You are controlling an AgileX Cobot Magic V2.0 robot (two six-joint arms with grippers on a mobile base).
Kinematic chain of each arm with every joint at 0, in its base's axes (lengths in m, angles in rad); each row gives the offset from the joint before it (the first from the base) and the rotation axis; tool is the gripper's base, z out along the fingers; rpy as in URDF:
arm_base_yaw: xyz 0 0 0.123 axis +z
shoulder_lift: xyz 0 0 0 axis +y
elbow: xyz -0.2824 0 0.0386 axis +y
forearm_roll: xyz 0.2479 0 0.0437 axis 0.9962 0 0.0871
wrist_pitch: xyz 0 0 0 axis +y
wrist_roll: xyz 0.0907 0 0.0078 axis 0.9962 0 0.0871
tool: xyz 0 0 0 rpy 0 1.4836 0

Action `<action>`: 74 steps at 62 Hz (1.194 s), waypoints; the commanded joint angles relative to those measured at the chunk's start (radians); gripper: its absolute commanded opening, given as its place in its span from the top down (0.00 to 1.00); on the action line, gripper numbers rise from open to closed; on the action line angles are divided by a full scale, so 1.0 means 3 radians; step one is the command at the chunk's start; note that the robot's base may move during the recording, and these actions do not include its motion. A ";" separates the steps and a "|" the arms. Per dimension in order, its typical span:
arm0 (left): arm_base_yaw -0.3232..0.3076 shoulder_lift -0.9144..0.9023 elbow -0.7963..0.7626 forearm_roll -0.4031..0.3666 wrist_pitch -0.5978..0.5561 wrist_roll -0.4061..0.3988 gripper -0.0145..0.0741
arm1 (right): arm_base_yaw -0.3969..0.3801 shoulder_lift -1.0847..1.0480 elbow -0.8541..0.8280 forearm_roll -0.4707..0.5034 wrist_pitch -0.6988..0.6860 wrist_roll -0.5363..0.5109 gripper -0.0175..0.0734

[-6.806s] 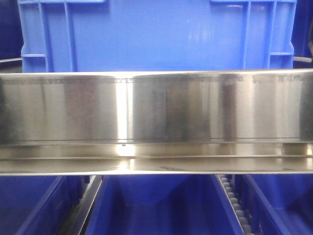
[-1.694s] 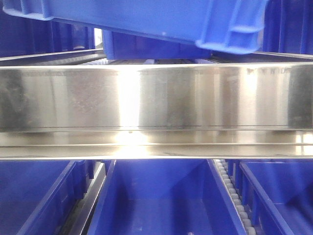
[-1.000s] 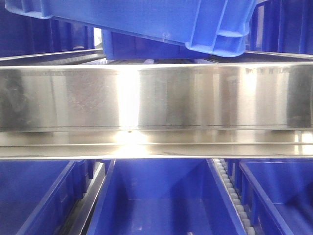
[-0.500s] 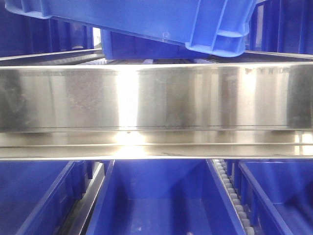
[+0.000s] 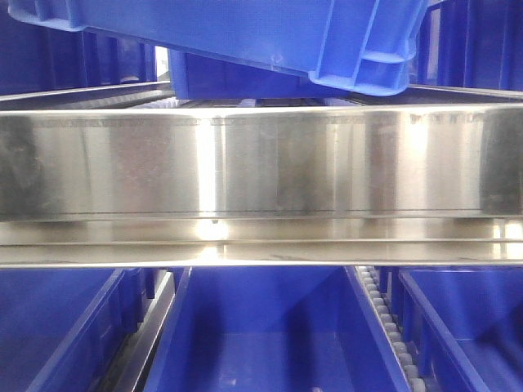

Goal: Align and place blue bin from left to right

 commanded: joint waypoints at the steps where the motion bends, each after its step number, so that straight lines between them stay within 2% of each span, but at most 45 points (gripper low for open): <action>1: -0.0056 -0.0078 -0.0064 -0.0386 -0.0536 -0.0064 0.82 | 0.0054 -0.0071 -0.0040 0.0350 -0.0257 -0.0107 0.89; 20: -0.0056 -0.0078 -0.0064 -0.0386 -0.0519 -0.0064 0.82 | 0.0054 -0.0071 -0.0040 0.0375 -0.0485 -0.0107 0.89; 48: -0.0056 -0.0078 -0.0064 -0.0377 0.0046 -0.0064 0.82 | 0.0054 -0.0067 -0.0040 0.0375 -0.1038 -0.0107 0.89; 74: -0.0056 -0.0078 -0.0064 -0.0388 0.0210 -0.0064 0.82 | 0.0054 -0.0042 -0.0040 0.0327 -0.1138 -0.0107 0.89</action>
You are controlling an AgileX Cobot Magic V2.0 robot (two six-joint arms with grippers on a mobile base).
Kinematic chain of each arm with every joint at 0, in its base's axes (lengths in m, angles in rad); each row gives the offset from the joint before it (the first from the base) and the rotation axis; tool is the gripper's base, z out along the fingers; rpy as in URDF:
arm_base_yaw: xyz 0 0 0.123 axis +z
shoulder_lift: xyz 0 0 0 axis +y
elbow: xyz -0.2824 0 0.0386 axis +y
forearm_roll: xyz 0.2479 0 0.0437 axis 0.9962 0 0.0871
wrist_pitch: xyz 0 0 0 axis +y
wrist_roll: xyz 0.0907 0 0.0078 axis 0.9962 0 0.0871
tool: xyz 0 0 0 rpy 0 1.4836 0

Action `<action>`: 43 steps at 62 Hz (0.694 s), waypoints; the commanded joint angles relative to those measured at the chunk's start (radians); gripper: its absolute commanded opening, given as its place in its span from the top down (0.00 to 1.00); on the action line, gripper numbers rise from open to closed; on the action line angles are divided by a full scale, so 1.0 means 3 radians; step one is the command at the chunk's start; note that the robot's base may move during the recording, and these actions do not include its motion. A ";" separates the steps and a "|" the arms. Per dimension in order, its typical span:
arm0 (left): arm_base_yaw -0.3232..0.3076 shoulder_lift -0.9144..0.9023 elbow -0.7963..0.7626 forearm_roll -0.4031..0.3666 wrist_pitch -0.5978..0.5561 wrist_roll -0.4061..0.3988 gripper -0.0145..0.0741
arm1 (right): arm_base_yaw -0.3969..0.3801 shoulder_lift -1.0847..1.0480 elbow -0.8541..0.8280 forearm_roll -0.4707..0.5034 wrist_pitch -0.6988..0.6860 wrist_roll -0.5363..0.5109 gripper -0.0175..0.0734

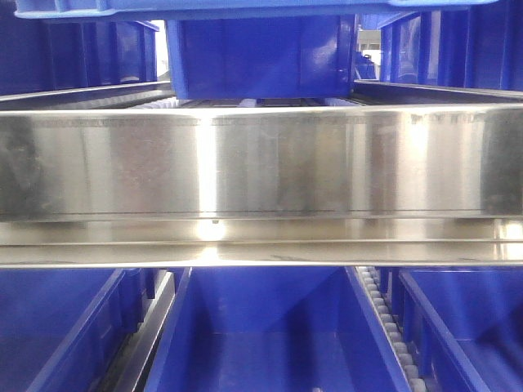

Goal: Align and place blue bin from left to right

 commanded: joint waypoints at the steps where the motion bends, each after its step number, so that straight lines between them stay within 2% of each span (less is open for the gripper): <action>1: -0.0076 -0.0078 -0.0064 -0.0468 -0.0300 0.0020 0.82 | 0.0054 -0.0042 -0.0040 0.0308 -0.0316 -0.0078 0.89; 43: -0.0076 -0.0078 -0.0064 -0.0468 -0.0327 0.0020 0.82 | 0.0054 -0.0040 -0.0040 0.0308 -0.0365 -0.0078 0.89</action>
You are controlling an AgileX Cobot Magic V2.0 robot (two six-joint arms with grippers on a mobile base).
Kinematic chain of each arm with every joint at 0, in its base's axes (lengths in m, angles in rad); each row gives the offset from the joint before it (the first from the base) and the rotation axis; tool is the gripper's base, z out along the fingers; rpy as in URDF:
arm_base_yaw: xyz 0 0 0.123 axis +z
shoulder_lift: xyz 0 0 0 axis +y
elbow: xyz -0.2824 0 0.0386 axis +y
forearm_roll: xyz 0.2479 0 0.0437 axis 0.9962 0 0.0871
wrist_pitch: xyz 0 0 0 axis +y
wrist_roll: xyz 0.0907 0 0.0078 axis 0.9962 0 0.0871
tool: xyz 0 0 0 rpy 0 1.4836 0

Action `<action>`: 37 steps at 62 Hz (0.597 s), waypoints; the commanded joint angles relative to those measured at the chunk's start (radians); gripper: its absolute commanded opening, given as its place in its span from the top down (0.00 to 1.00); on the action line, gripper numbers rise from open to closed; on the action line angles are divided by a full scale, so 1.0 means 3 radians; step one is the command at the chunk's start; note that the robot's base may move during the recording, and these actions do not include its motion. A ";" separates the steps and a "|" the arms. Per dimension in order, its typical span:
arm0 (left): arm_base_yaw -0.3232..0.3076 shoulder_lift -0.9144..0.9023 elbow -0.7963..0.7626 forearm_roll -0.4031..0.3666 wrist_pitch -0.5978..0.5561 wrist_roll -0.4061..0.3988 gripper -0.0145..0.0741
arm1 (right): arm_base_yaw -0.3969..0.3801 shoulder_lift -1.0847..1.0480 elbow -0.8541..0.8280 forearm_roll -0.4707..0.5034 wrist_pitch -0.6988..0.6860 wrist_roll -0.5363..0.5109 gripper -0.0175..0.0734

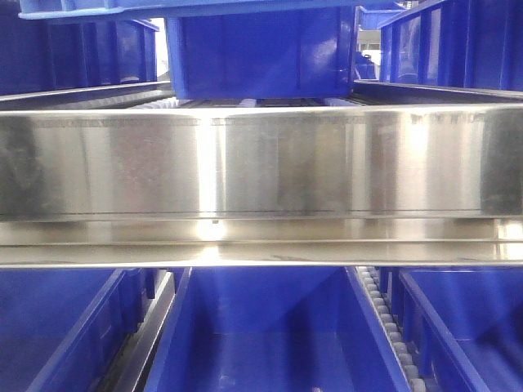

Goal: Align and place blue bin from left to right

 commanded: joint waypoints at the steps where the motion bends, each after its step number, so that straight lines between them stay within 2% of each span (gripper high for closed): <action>1: -0.0076 -0.0078 -0.0064 -0.0468 -0.0411 0.0020 0.82 | 0.0054 -0.0040 -0.0040 0.0308 -0.0303 -0.0085 0.89; 37: -0.0076 -0.0078 -0.0064 -0.0468 -0.0411 0.0020 0.82 | 0.0054 -0.0040 -0.0040 0.0308 -0.0303 -0.0085 0.89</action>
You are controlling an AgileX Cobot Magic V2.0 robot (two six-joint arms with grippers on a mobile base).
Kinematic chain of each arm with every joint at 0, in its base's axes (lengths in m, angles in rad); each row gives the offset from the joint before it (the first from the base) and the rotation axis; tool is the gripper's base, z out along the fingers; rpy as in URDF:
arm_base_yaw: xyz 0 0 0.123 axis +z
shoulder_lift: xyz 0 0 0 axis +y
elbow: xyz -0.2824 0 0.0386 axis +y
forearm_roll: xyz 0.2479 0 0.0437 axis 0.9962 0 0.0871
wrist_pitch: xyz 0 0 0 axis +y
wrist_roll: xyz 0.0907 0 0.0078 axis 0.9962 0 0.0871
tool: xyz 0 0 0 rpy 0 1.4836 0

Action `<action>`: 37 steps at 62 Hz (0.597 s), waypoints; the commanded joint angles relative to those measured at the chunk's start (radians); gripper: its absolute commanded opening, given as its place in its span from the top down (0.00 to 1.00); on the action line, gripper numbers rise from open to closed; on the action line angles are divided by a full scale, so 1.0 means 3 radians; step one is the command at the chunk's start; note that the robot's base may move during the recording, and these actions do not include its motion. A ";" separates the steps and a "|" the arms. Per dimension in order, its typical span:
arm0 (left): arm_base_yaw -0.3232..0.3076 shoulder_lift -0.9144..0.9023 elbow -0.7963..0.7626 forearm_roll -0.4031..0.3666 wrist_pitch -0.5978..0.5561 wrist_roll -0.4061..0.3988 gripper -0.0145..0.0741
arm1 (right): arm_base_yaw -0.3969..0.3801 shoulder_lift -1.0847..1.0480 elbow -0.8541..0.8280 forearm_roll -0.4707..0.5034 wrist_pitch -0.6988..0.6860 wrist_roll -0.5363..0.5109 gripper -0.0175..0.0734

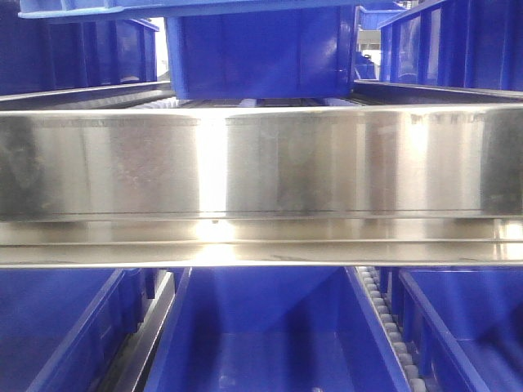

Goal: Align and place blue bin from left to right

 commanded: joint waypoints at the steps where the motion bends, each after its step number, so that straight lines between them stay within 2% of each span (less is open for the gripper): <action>1: -0.0076 -0.0078 -0.0064 -0.0468 -0.0411 0.0020 0.82 | 0.0054 -0.0040 -0.0040 0.0308 -0.0303 -0.0085 0.89; 37: -0.0076 -0.0078 -0.0064 -0.0468 -0.0411 0.0020 0.82 | 0.0054 -0.0040 -0.0040 0.0308 -0.0303 -0.0085 0.89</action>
